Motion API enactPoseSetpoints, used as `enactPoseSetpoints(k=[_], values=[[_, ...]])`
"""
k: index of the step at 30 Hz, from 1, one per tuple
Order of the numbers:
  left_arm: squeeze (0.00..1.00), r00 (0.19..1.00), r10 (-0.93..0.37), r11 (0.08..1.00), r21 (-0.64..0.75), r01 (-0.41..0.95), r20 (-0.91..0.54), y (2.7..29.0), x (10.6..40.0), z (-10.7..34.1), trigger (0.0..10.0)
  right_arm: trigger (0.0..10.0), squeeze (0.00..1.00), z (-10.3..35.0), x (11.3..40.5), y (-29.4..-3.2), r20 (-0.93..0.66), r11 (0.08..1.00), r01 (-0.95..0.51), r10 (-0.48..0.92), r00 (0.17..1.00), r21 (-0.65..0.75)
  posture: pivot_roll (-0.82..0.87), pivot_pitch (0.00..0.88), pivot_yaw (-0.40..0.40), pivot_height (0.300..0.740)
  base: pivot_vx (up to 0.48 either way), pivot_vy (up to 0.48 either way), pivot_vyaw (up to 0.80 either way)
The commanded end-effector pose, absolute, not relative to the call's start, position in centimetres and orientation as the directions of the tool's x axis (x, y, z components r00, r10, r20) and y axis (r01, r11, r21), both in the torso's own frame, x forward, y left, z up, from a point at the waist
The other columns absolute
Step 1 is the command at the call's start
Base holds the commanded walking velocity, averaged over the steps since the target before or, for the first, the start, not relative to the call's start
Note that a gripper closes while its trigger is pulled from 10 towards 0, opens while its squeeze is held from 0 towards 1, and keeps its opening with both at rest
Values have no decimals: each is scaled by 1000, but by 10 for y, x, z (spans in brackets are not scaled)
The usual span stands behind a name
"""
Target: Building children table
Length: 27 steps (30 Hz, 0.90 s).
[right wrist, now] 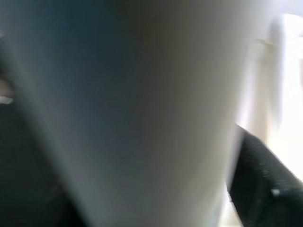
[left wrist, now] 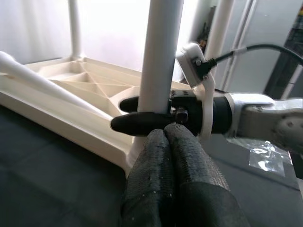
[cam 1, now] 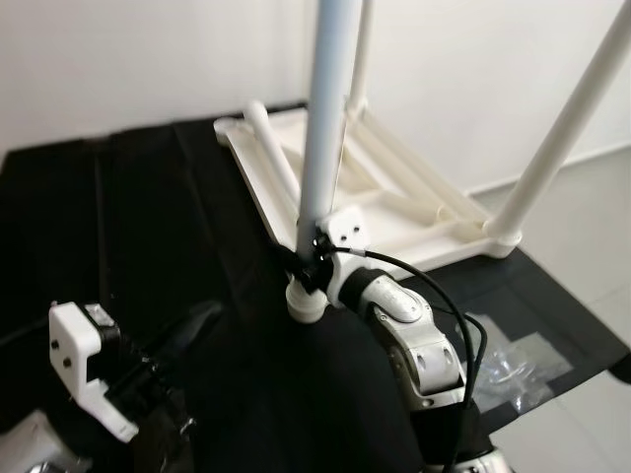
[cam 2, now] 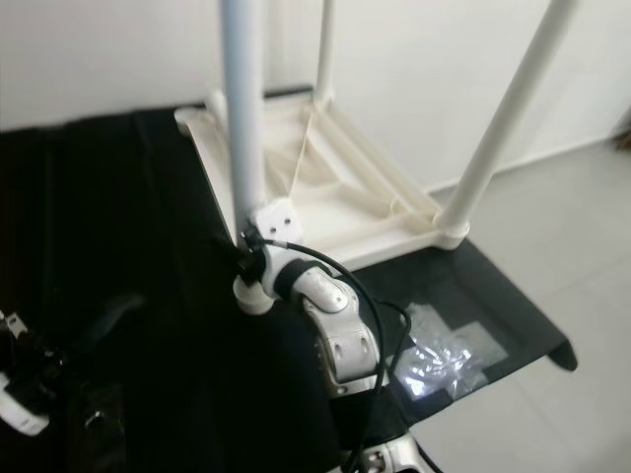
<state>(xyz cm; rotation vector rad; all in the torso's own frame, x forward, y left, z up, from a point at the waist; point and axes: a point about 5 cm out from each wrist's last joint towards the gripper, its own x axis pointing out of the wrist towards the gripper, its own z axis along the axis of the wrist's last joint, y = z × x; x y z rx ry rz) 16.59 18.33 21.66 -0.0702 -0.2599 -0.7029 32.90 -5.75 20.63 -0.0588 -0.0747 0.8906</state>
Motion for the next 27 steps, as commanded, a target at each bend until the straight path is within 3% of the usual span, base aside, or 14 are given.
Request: enactPoseSetpoints(k=[1, 2, 4, 5, 6, 7, 10, 14, 17, 18, 27], values=[[0, 740, -626, 765, 11, 644, 245, 182, 165, 212, 10000, 10000, 1000, 234, 333, -62, 131, 526, -838, 850, 511, -144, -15, 179, -11, 740, 0, 0, 0], [0, 741, -625, 766, 10, 643, 245, 182, 164, 212, 10000, 10000, 1000, 241, 336, -66, 106, 436, -879, 900, 423, -192, -9, 179, -15, 740, 0, 0, 0], [0, 742, -624, 767, 9, 642, 244, 182, 163, 212, 10000, 10000, 1000, 248, 339, -73, 71, 343, -909, 939, 336, -237, -9, 179, -15, 740, 0, 0, 0], [0, 744, -622, 768, 8, 640, 244, 182, 162, 212, 10000, 10000, 0, 251, 341, -76, 34, 270, -925, 962, 271, -266, -3, 183, -17, 740, 0, 0, 0], [0, 744, -622, 768, 8, 640, 244, 182, 162, 212, 10000, 10000, 0, 251, 341, -76, 34, 270, -925, 962, 271, -266, -3, 183, -17, 740, 0, 0, 0], [0, 745, -621, 770, 8, 639, 243, 182, 161, 212, 10000, 10000, 0, 255, 342, -80, -9, 197, -937, 978, 209, -289, -2, 184, -16, 740, 0, 0, 0], [0, 746, -621, 770, 8, 638, 243, 182, 161, 212, 10000, 10000, 0, 255, 342, -81, -18, 182, -939, 980, 196, -293, -2, 184, -16, 740, 0, 0, 0], [0, 753, -616, 775, 7, 632, 232, 185, 157, 213, 10000, 10000, 0, 275, 352, -80, -62, -12, -966, 998, 4, -258, 21, 205, -16, 740, 0, 0, 0], [0, 756, -614, 777, 7, 630, 228, 185, 156, 212, 10000, 10000, 0, 279, 354, -79, -68, -63, -966, 997, -48, -251, 21, 205, -16, 740, 0, 0, 0], [0, 757, -613, 779, 8, 628, 225, 186, 156, 213, 10000, 0, 0, 280, 355, -78, -70, -85, -966, 995, -69, -246, 26, 211, -15, 740, 0, 0, 0], [0, 767, -603, 788, 12, 616, 219, 190, 155, 213, 10000, 0, 0, 278, 358, -82, -76, -120, -965, 992, -105, -232, 18, 211, -16, 740, 0, 0, 0]])
